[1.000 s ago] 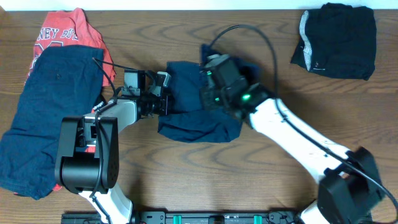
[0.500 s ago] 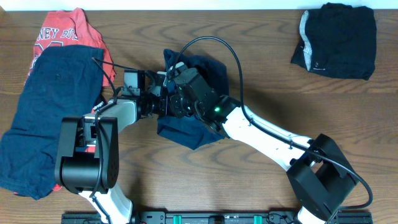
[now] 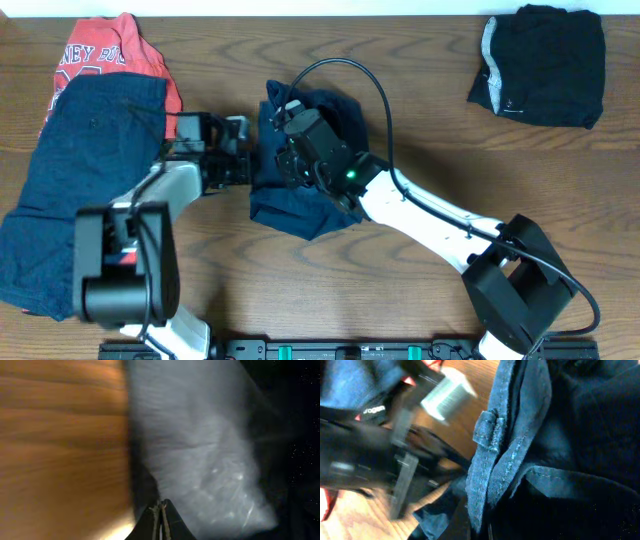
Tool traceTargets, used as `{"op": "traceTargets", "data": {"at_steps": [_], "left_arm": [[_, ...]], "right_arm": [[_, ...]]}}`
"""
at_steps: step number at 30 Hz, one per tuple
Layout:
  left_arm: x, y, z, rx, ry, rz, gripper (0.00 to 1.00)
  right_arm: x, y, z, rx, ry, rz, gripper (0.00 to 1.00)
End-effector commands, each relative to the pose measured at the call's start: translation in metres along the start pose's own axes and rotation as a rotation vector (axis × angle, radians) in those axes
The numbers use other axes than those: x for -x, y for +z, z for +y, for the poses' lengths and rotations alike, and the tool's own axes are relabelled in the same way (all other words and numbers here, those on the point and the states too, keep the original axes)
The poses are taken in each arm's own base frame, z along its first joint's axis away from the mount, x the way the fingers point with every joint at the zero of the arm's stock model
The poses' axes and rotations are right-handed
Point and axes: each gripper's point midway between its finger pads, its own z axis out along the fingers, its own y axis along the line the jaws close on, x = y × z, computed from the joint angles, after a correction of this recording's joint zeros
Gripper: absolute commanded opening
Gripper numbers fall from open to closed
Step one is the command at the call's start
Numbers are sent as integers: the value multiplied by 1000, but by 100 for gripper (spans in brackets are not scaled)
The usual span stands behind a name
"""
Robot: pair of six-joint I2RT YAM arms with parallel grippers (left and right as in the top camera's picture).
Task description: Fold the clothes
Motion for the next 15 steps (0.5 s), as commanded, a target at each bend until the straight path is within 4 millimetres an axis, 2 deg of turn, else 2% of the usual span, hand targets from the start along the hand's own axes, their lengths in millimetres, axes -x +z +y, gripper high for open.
{"op": "traceTargets", "data": {"at_steps": [1,3,7,8,11,13,15], "left_arm": [[21,-33,2,41,-61,-95,9],[31,-49,-1,42,-79,-141,17],[44,-74,-7,43,-94,-213,17],[47,-80,-7,44,-112,-232,17],[57,-103,-1,53,-176,-297,17],[63,-120,7,65,-207,-346,17],[68,-136,14,82,-220,-390,17]], "right_arm": [[9,-1,-12,-29,36,-15,1],[9,-2,-14,-33,38,-11,1],[7,0,-15,-39,38,-7,2],[6,1,-15,-39,38,-5,6],[1,6,-16,-36,38,10,38],[-1,7,-13,-18,32,18,54],[0,7,-8,9,5,16,59]]}}
